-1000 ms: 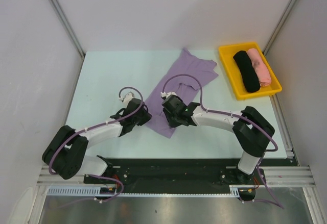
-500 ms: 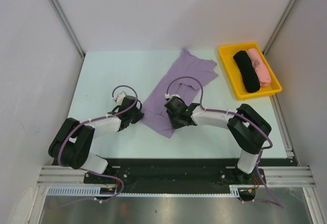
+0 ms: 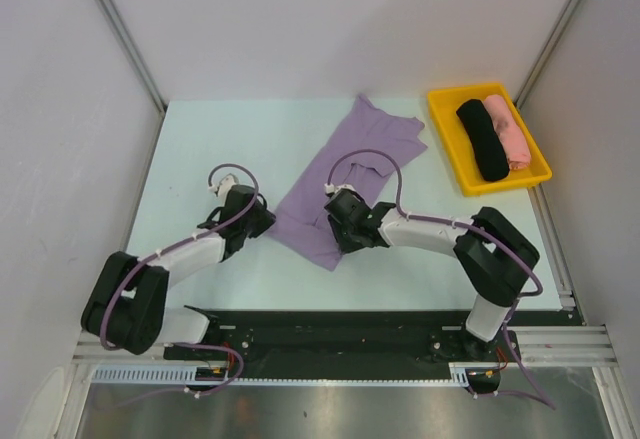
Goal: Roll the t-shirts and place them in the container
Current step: Roll the T-shirt to the center of the board.
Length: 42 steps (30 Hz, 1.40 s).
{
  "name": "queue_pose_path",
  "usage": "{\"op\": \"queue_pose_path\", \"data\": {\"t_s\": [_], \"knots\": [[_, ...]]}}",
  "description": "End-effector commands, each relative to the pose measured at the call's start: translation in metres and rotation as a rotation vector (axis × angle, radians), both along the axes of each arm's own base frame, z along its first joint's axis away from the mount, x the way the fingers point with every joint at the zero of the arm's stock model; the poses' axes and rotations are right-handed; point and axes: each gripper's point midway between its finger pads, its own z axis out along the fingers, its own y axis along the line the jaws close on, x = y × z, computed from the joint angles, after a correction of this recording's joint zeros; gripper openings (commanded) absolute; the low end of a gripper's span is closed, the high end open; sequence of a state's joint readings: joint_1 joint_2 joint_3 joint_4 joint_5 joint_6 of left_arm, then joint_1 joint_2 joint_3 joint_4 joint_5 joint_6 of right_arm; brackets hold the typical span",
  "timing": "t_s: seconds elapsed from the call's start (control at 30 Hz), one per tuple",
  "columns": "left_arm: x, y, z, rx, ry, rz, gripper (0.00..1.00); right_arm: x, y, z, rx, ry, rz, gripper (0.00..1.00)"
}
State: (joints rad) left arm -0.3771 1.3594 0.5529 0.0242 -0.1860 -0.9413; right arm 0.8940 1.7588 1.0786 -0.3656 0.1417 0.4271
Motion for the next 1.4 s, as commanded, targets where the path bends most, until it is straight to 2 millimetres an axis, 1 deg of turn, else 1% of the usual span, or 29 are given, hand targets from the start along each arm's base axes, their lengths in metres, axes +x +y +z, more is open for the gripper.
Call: {"op": "queue_pose_path", "data": {"t_s": [0.0, 0.03, 0.1, 0.17, 0.2, 0.23, 0.27, 0.33, 0.37, 0.4, 0.43, 0.5, 0.6, 0.63, 0.67, 0.77, 0.83, 0.93, 0.97, 1.03, 1.07, 1.1, 1.13, 1.17, 1.23, 1.27, 1.3, 1.33, 1.37], "knots": [[0.009, -0.007, 0.049, -0.040, -0.124, -0.054, 0.34, 0.004, -0.002, 0.045, 0.068, -0.076, 0.000, 0.37], [0.005, -0.013, 0.054, -0.056, -0.136, -0.074, 0.33, 0.005, 0.000, 0.051, 0.085, -0.087, -0.001, 0.39], [-0.005, -0.025, 0.060, -0.101, -0.147, -0.109, 0.29, 0.007, 0.005, 0.067, 0.134, -0.115, -0.001, 0.40], [-0.016, -0.047, 0.064, -0.129, -0.150, -0.168, 0.23, 0.010, 0.014, 0.077, 0.182, -0.129, -0.001, 0.40], [-0.021, -0.055, 0.063, -0.136, -0.143, -0.187, 0.21, 0.010, 0.018, 0.079, 0.195, -0.133, 0.002, 0.39], [-0.029, -0.069, 0.062, -0.147, -0.134, -0.226, 0.19, 0.012, 0.022, 0.081, 0.210, -0.140, -0.001, 0.38], [-0.031, -0.075, 0.061, -0.162, -0.127, -0.231, 0.14, 0.013, 0.024, 0.083, 0.226, -0.138, -0.011, 0.37], [-0.040, -0.090, 0.051, -0.168, -0.093, -0.268, 0.10, 0.012, 0.028, 0.080, 0.236, -0.128, -0.013, 0.35], [-0.039, -0.095, 0.051, -0.175, -0.084, -0.275, 0.09, 0.011, 0.029, 0.078, 0.239, -0.117, -0.021, 0.34], [-0.043, -0.101, 0.040, -0.159, -0.048, -0.294, 0.07, 0.011, 0.029, 0.076, 0.236, -0.114, -0.023, 0.33], [-0.042, -0.104, 0.038, -0.150, -0.040, -0.299, 0.06, 0.010, 0.030, 0.068, 0.223, -0.099, -0.025, 0.32], [-0.040, -0.108, 0.033, -0.148, -0.036, -0.299, 0.06, 0.007, 0.031, 0.060, 0.217, -0.079, -0.026, 0.29], [-0.040, -0.111, 0.014, -0.135, 0.008, -0.299, 0.04, 0.000, 0.031, 0.041, 0.197, -0.049, -0.029, 0.29], [-0.041, -0.111, 0.004, -0.124, 0.036, -0.301, 0.03, -0.001, 0.032, 0.036, 0.199, -0.042, -0.027, 0.29], [-0.042, -0.112, -0.001, -0.120, 0.048, -0.302, 0.03, -0.006, 0.028, 0.027, 0.186, -0.027, -0.029, 0.29], [-0.046, -0.112, -0.020, -0.108, 0.093, -0.302, 0.03, -0.009, 0.022, 0.014, 0.168, -0.005, -0.045, 0.27], [-0.049, -0.113, -0.023, -0.112, 0.105, -0.307, 0.03, -0.012, 0.018, 0.009, 0.154, -0.002, -0.050, 0.27], [-0.047, -0.113, -0.015, -0.121, 0.082, -0.310, 0.06, -0.015, 0.010, 0.005, 0.129, -0.001, -0.058, 0.27], [-0.045, -0.115, -0.005, -0.131, 0.055, -0.313, 0.08, -0.016, 0.009, 0.010, 0.132, -0.011, -0.056, 0.27], [-0.043, -0.112, 0.006, -0.124, 0.033, -0.306, 0.14, -0.015, 0.005, 0.019, 0.125, -0.038, -0.058, 0.29], [-0.041, -0.111, 0.018, -0.127, 0.003, -0.302, 0.17, -0.014, 0.005, 0.032, 0.142, -0.065, -0.054, 0.29], [-0.039, -0.108, 0.025, -0.120, -0.013, -0.296, 0.22, -0.014, 0.005, 0.038, 0.148, -0.079, -0.051, 0.30], [-0.039, -0.105, 0.030, -0.114, -0.023, -0.289, 0.24, -0.012, 0.004, 0.045, 0.152, -0.099, -0.048, 0.31], [-0.038, -0.096, 0.040, -0.110, -0.040, -0.267, 0.25, -0.013, 0.006, 0.050, 0.158, -0.113, -0.038, 0.32], [-0.039, -0.085, 0.043, -0.102, -0.047, -0.243, 0.27, -0.012, 0.012, 0.065, 0.188, -0.146, -0.020, 0.34], [-0.039, -0.075, 0.043, -0.091, -0.044, -0.214, 0.29, -0.011, 0.016, 0.068, 0.194, -0.160, -0.003, 0.34], [-0.039, -0.070, 0.053, -0.104, -0.067, -0.201, 0.32, -0.013, 0.021, 0.066, 0.188, -0.161, 0.015, 0.34], [-0.043, -0.063, 0.050, -0.102, -0.063, -0.186, 0.35, -0.011, 0.028, 0.072, 0.198, -0.172, 0.025, 0.34], [-0.045, -0.056, 0.049, -0.104, -0.059, -0.165, 0.38, -0.011, 0.033, 0.073, 0.190, -0.178, 0.045, 0.34]]}}
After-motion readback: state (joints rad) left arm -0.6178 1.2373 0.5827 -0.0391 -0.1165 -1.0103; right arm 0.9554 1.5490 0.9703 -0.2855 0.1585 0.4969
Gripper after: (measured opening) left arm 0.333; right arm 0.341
